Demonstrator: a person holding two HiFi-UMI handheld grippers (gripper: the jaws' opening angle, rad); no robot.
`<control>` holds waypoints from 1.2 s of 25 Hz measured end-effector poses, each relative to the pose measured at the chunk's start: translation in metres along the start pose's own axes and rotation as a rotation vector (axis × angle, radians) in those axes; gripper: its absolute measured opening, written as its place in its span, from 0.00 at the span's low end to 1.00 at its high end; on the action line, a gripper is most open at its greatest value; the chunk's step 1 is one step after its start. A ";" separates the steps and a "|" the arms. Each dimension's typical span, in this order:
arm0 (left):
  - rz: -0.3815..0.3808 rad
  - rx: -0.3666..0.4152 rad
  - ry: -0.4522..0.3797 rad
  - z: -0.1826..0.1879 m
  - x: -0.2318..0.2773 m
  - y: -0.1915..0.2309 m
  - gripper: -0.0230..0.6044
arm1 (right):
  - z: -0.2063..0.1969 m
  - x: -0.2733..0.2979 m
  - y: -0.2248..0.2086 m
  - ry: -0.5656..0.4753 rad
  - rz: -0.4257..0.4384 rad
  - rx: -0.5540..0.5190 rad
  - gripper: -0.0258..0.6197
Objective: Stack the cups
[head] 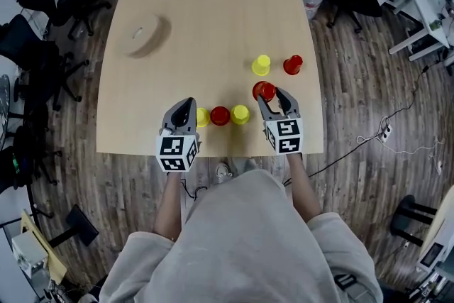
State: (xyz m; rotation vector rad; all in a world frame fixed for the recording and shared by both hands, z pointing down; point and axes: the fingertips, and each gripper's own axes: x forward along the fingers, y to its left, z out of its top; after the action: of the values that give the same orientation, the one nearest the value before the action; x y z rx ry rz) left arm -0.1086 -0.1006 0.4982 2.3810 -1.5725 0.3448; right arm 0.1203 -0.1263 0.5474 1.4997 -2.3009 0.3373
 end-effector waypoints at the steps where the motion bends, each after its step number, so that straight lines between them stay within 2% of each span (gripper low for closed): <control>1: 0.012 -0.004 -0.001 -0.001 -0.005 0.004 0.06 | 0.004 0.003 0.011 -0.003 0.023 -0.008 0.38; 8: 0.099 -0.032 -0.017 -0.007 -0.038 0.033 0.06 | 0.024 0.025 0.097 -0.016 0.214 -0.077 0.38; 14: 0.163 -0.058 -0.022 -0.016 -0.068 0.056 0.06 | 0.023 0.034 0.165 0.002 0.345 -0.134 0.38; 21: 0.212 -0.084 -0.022 -0.025 -0.088 0.071 0.06 | 0.001 0.039 0.195 0.069 0.410 -0.162 0.38; 30: 0.230 -0.098 -0.015 -0.030 -0.093 0.075 0.06 | -0.015 0.047 0.209 0.129 0.441 -0.172 0.38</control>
State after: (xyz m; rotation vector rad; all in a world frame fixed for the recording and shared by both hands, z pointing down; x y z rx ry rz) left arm -0.2146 -0.0387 0.5010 2.1393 -1.8308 0.2881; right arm -0.0851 -0.0748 0.5821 0.8565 -2.4673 0.3290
